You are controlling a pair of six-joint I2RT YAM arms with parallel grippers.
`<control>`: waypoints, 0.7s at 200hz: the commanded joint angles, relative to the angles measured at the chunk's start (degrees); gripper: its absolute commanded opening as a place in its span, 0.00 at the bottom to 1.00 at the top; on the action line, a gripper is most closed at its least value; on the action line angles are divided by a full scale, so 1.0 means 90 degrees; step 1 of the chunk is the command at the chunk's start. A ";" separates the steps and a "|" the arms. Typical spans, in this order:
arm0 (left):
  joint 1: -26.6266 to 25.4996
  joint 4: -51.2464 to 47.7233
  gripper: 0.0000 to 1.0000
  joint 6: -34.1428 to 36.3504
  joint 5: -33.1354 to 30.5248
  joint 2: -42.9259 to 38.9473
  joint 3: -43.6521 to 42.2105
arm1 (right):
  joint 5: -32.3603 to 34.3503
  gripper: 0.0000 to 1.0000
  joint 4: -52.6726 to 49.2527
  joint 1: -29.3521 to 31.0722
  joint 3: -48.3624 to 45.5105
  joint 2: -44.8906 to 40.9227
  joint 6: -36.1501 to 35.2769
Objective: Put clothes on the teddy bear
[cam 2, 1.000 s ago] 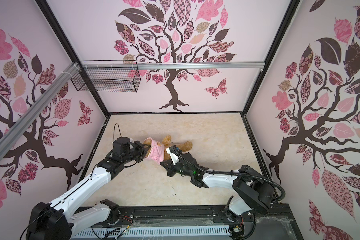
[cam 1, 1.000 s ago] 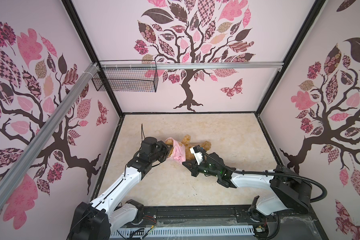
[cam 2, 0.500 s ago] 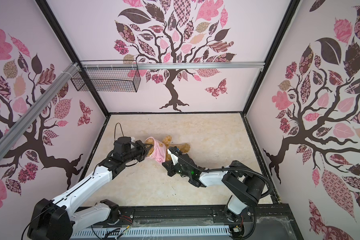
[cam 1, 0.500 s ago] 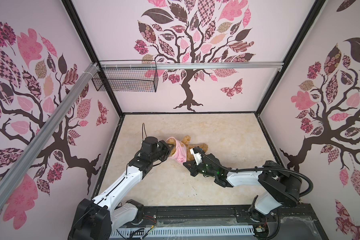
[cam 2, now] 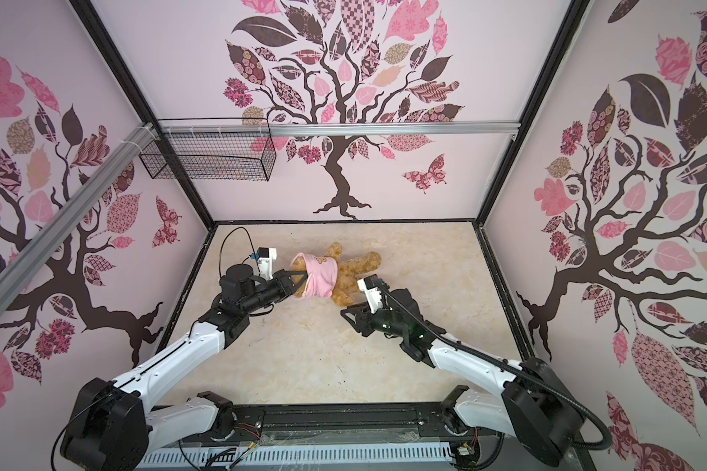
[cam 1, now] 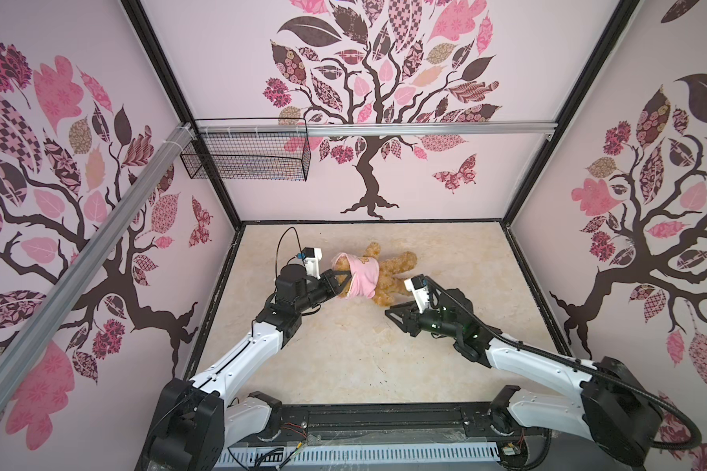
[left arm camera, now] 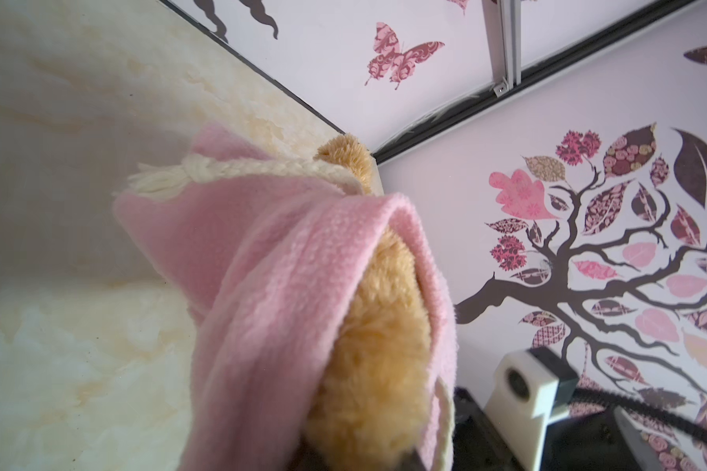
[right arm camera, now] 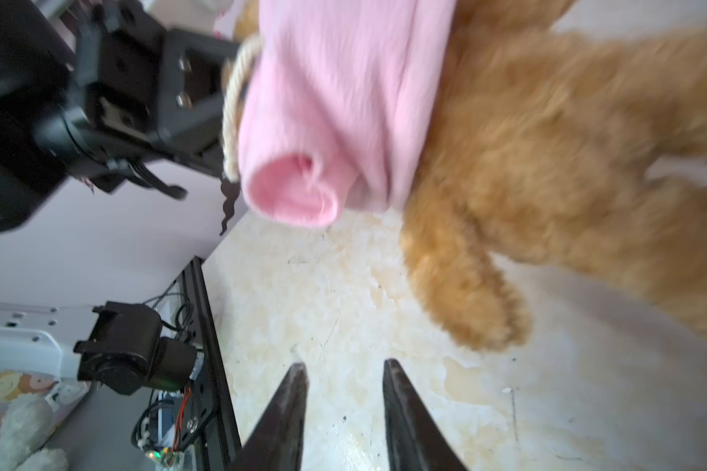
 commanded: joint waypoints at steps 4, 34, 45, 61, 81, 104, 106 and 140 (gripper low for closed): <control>-0.0307 0.0650 0.00 0.0843 0.0705 0.0092 -0.0316 | -0.0044 0.40 -0.0276 -0.0777 0.0236 -0.0097 0.0404; -0.0792 0.0861 0.02 0.1082 0.0699 0.0479 -0.0607 | 0.0433 0.41 0.0510 -0.1020 0.0209 0.0595 0.0905; -0.0813 0.1063 0.03 0.0993 0.0638 0.0636 -0.0781 | 0.0332 0.38 0.0775 -0.1016 0.0223 0.1071 0.1051; -0.0812 0.1122 0.07 0.0884 0.0538 0.0772 -0.0910 | 0.0104 0.31 0.0950 -0.1011 0.0162 0.1732 0.1249; -0.0829 0.0969 0.16 0.0747 0.0432 0.0786 -0.0951 | 0.0004 0.25 0.1687 -0.0869 -0.0341 0.2240 0.1636; -0.0830 0.0855 0.25 0.0474 0.0261 0.0732 -0.1089 | 0.0212 0.23 0.1971 -0.0476 -0.0694 0.2459 0.1766; -0.0825 0.0854 0.26 0.0437 0.0246 0.0719 -0.1102 | 0.0244 0.23 0.1966 -0.0435 -0.0719 0.2461 0.1765; -0.0746 0.0827 0.36 -0.0349 -0.0103 0.0541 -0.1338 | 0.0580 0.18 0.2161 -0.0151 -0.1083 0.2513 0.1728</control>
